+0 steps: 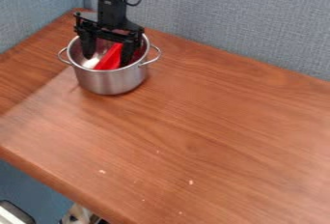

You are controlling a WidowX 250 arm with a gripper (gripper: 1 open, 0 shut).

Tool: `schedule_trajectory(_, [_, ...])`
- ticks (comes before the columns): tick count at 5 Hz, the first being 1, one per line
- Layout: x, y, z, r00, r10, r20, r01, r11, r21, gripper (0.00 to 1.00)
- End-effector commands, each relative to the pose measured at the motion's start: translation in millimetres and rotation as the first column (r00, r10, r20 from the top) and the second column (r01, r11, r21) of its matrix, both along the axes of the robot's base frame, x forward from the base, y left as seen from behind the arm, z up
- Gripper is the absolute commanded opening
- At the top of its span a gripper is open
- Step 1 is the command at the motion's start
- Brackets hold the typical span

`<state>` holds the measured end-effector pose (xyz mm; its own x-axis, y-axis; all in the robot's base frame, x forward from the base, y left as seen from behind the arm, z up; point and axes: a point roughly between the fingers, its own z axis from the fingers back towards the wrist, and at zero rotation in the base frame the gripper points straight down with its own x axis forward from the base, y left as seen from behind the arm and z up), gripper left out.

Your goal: Put the red object in the metal pot

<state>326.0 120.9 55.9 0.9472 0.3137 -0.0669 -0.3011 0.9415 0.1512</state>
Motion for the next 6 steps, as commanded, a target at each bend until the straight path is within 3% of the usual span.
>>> schedule_trajectory(1, [10.4, 2.1, 11.8, 0.999, -0.010, 0.047, 0.009, 1.000, 0.023, 0.00])
schedule_trajectory(6, [13.6, -0.9, 14.7, 0.998, -0.015, 0.054, 0.015, 1.000, 0.003, 0.00])
